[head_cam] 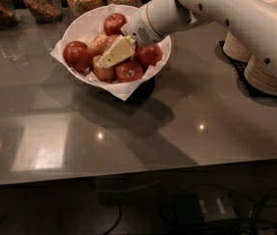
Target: Pick apple from white bowl
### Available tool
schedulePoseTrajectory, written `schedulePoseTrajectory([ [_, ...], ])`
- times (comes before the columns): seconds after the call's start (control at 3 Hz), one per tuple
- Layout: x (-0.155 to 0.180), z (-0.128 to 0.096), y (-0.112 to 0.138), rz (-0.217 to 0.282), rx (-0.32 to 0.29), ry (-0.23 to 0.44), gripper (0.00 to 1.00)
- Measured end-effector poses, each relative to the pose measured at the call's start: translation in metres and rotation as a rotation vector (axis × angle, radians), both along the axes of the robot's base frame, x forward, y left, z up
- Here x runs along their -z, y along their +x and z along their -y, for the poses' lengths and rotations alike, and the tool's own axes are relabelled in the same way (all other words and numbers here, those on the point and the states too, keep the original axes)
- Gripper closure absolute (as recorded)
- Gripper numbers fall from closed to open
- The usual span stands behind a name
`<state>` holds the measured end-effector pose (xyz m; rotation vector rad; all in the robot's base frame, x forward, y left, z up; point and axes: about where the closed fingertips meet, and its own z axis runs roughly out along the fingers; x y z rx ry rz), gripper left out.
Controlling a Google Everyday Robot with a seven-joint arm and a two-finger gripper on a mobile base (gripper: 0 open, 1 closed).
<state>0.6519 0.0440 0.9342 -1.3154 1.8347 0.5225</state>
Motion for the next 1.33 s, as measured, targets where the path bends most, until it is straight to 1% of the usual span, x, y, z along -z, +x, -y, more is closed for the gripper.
schedulePoseTrajectory([
  [0.33,0.0059,-0.0011,0.0051,0.004,0.004,-0.001,0.22],
  [0.67,0.0103,0.0002,0.0079,0.007,0.009,-0.002,0.31],
  [1.0,0.0116,0.0008,0.0087,0.008,0.009,-0.003,0.50],
  [1.33,0.0119,0.0017,0.0089,0.013,0.006,-0.004,0.72],
])
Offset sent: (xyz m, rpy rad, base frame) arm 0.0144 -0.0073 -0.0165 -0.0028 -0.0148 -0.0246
